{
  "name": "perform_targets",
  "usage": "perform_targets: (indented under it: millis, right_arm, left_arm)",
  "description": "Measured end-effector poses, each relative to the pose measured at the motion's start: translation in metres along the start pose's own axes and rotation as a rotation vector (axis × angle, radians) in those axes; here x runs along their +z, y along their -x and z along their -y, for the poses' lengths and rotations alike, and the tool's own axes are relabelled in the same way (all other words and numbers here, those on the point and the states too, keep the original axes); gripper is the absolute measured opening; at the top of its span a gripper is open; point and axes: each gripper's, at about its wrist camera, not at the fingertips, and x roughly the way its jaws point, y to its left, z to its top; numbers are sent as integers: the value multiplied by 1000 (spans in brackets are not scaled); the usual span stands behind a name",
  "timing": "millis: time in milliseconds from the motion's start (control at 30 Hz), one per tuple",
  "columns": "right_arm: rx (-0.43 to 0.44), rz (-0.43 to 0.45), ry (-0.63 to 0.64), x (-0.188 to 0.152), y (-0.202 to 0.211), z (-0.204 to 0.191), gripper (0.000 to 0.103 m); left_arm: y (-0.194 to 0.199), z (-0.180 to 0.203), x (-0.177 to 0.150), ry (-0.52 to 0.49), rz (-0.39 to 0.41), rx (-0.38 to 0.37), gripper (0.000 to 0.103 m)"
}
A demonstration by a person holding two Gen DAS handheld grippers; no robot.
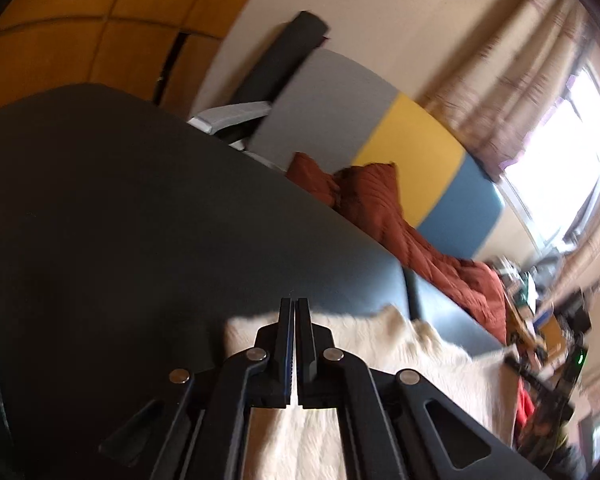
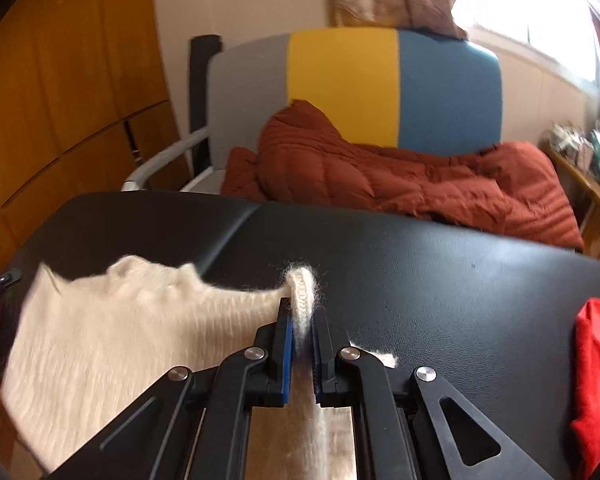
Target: Fold clothes
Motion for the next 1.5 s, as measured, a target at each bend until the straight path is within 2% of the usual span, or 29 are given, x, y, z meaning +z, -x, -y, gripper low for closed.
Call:
perform_targets:
  millis: [100,167,200,233,267,400,500,533,567,600,667,767,833,967,1100,1233,1500]
  right_arm:
    - [-11,-34,-57,-6,-26,5,8]
    - [-16,-58,-81,-13,-40,7,8]
    - [-16,-70,-88,-19,-46,8,8]
    - [-18,-83,-93,-24,-51,9,8]
    - [-17,-93,-100,-29,-55,10,8]
    - [6,-95,-119,-32,-59,15,8]
    - [18,-101,-124,-34,-62,17,9]
    - [21,-103,-124,-34,-63,17,9]
    - [23,-104,-123,-35,-63,17,9]
    - [22,-103,-121,-36,-63,17,9]
    - [11,-94,-110,-36,-61,15,9]
    - [-6,-82,-95,-35,-58,11,9]
    - [-22,-83,-86,-34,-60,7,9]
    - [-55,-85,-68,-31,-65,1,9]
    - [-48,-95,-73,-29,-70,1,9]
    - [11,-97,-139,-40,-62,11,9]
    - [117,-114,-202,-91,-11,6,9]
  left_arm:
    - [-13,-1,-2,24,-23,19,0]
    - [-14,3,-9,-14,-36,18,3]
    - [-16,4,-12,-33,-61,14,7]
    - [-18,5,-15,-51,-89,9,20]
    - [-20,6,-19,-70,-116,4,28]
    - [-27,4,-29,-94,-196,-21,37]
    - [-32,8,-33,-119,-231,-33,36]
    - [-34,10,-35,-134,-239,-36,30]
    - [-34,15,-36,-159,-236,-30,9]
    - [-33,19,-37,-185,-231,-24,5]
    - [-26,25,-38,-206,-182,-7,4]
    - [-9,25,-37,-187,-64,75,4]
    - [-10,20,-35,-157,-31,132,4]
    - [-52,19,-42,-203,-93,270,4]
    - [-67,33,-44,-279,-84,333,4]
    - [-57,39,-57,-368,-74,346,5]
    - [-21,31,-83,-486,-70,350,5]
